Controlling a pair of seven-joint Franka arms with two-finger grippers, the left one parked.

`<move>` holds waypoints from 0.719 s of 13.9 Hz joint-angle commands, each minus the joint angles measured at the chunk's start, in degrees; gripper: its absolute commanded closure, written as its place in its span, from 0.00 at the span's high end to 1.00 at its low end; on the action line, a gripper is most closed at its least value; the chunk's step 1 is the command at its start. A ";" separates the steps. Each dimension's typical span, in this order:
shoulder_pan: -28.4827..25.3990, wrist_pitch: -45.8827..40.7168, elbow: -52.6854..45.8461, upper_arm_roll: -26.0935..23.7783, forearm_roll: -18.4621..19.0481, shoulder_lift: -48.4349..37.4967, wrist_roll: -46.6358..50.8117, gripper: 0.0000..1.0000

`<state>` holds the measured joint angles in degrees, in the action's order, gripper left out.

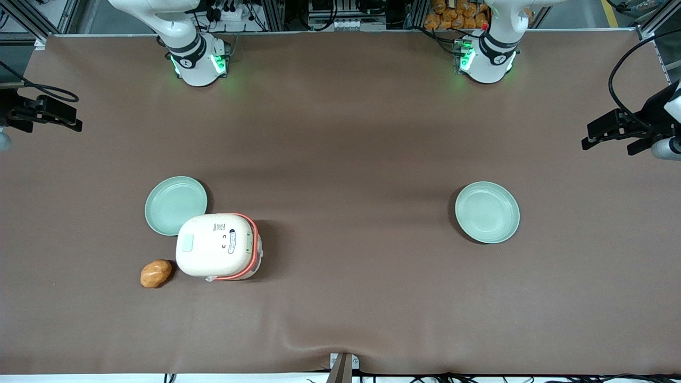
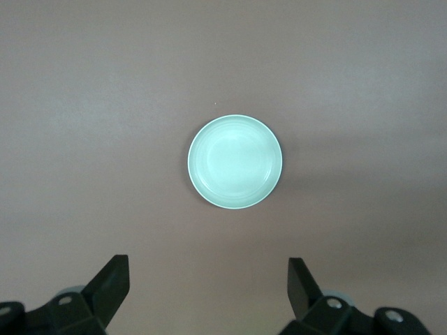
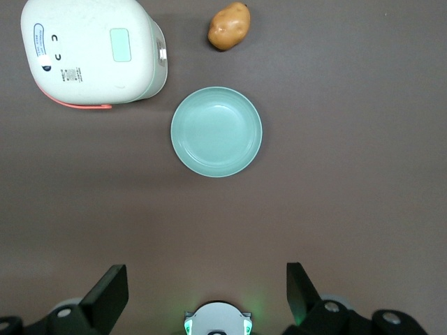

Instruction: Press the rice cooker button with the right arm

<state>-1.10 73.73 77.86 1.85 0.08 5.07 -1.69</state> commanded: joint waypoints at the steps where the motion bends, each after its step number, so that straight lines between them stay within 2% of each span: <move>1: -0.31 -0.78 -0.34 0.08 0.71 -0.59 0.64 1.00; 10: -0.40 -0.87 -0.34 -0.09 1.24 -0.59 0.73 1.00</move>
<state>-1.15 73.65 77.83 1.88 0.15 5.07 -1.69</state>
